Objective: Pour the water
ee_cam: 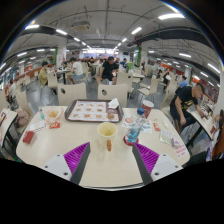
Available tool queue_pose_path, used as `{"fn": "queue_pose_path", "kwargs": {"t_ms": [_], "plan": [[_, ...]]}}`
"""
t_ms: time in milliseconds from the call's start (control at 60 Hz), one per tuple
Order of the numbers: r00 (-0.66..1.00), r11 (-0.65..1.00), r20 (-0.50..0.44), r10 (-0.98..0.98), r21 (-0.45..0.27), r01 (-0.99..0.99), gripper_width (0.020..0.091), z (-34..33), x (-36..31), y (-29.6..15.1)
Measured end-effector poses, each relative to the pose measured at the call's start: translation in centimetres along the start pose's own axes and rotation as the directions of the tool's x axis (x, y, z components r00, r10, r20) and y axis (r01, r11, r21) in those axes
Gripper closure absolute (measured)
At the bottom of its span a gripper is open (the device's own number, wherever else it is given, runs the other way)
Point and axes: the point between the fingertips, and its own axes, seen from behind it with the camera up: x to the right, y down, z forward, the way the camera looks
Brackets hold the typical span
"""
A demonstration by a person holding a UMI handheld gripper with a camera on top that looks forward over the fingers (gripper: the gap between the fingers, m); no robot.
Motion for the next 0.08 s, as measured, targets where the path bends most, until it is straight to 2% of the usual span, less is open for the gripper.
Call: {"fn": "queue_pose_path", "kwargs": {"t_ms": [83], "plan": [[1.0, 1.0, 0.005, -0.005, 0.01, 0.005, 0.0255, -0.19, -0.33, -0.29]]}}
